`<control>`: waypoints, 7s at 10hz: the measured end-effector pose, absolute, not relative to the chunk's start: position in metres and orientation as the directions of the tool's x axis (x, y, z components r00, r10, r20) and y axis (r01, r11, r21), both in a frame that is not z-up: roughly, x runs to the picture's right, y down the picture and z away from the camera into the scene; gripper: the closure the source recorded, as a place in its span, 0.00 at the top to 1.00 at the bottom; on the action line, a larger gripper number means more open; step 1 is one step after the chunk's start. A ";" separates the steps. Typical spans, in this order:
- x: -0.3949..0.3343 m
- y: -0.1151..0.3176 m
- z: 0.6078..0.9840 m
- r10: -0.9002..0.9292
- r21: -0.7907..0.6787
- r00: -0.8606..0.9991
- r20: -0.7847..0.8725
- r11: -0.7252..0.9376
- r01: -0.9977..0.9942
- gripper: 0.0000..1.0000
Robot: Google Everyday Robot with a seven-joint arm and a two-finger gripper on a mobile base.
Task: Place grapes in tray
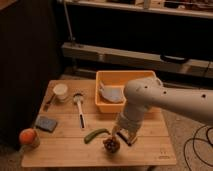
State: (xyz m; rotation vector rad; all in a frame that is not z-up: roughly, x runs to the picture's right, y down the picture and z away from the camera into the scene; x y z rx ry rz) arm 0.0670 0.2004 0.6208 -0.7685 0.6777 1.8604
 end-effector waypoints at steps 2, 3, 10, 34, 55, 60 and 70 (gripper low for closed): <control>0.065 0.209 0.638 0.579 0.105 -0.326 -0.747 -0.382 -0.918 0.52; 0.057 0.205 0.643 0.586 0.092 -0.312 -0.748 -0.374 -0.923 0.52; 0.030 0.224 0.687 0.578 0.058 -0.268 -0.770 -0.355 -0.933 0.52; 0.043 0.188 0.623 0.558 0.046 -0.297 -0.775 -0.419 -0.907 0.00; 0.139 0.003 0.682 0.828 -0.075 -0.288 -0.482 -0.366 -0.928 0.00; 0.161 -0.055 0.727 0.842 -0.060 -0.318 -0.435 -0.380 -0.923 0.00; 0.230 -0.008 0.823 0.779 -0.012 -0.409 -0.475 -0.470 -0.882 0.01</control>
